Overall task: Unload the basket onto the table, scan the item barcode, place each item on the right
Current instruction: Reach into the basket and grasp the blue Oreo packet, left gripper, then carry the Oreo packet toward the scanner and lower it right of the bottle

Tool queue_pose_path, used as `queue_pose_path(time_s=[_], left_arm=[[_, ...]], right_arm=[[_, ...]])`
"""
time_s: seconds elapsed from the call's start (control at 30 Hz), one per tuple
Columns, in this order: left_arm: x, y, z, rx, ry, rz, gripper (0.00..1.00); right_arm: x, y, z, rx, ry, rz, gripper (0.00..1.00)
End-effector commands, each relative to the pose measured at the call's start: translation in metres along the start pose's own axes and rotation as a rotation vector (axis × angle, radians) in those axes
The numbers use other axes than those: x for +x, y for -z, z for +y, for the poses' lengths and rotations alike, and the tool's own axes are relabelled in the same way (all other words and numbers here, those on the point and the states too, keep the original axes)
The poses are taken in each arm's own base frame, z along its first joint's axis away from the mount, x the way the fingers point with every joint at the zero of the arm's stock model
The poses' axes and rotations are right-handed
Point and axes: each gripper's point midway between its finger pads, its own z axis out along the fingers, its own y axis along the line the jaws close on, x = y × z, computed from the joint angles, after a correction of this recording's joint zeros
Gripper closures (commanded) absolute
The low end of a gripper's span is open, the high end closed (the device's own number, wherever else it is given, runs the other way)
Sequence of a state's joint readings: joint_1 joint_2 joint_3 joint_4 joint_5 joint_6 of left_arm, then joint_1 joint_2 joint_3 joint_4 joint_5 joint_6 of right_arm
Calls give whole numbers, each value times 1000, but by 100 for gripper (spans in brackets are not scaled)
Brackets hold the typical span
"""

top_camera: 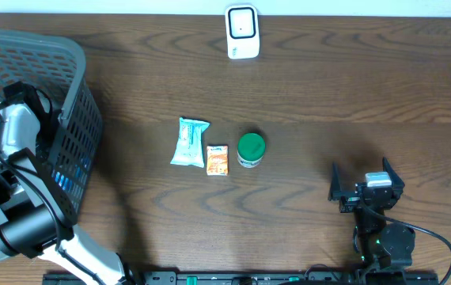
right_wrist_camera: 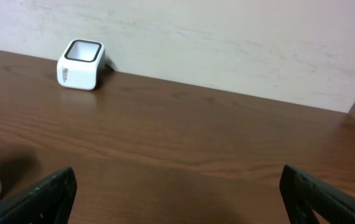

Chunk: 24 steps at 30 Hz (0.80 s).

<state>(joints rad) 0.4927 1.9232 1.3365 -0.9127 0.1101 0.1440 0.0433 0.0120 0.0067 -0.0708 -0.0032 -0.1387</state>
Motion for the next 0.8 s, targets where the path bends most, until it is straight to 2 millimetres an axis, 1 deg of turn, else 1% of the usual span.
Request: queue_pose_path(time_s=[0.0, 0.1, 0.17, 0.27, 0.3, 0.37, 0.43, 0.53, 0.67, 0.73, 0.77], left_arm=[[15, -17, 5, -10, -3, 67, 93], [10, -12, 5, -13, -4, 49, 93], [2, -3, 5, -16, -5, 18, 93], [-19, 27, 17, -89, 55, -68, 93], [-25, 39, 22, -117, 73, -100, 93], [-40, 71, 31, -174, 103, -188, 93], [-53, 107, 37, -218, 125, -292, 93], [-63, 159, 39, -243, 137, -436, 93], [-62, 213, 36, -223, 211, -611, 93], [-54, 243, 32, -204, 233, -699, 93], [-51, 252, 31, -199, 237, -724, 93]], right_arm=[[1, 0, -1, 5, -10, 1, 1], [1, 0, -1, 5, -10, 1, 1], [1, 0, -1, 5, -10, 1, 1], [1, 0, -1, 5, -10, 1, 1], [1, 0, -1, 5, -10, 1, 1], [1, 0, -1, 5, -10, 1, 1], [0, 0, -1, 5, -10, 1, 1], [1, 0, -1, 5, -11, 1, 1], [1, 0, -1, 5, -10, 1, 1], [1, 0, -1, 5, -10, 1, 1], [1, 0, -1, 5, -10, 1, 1]])
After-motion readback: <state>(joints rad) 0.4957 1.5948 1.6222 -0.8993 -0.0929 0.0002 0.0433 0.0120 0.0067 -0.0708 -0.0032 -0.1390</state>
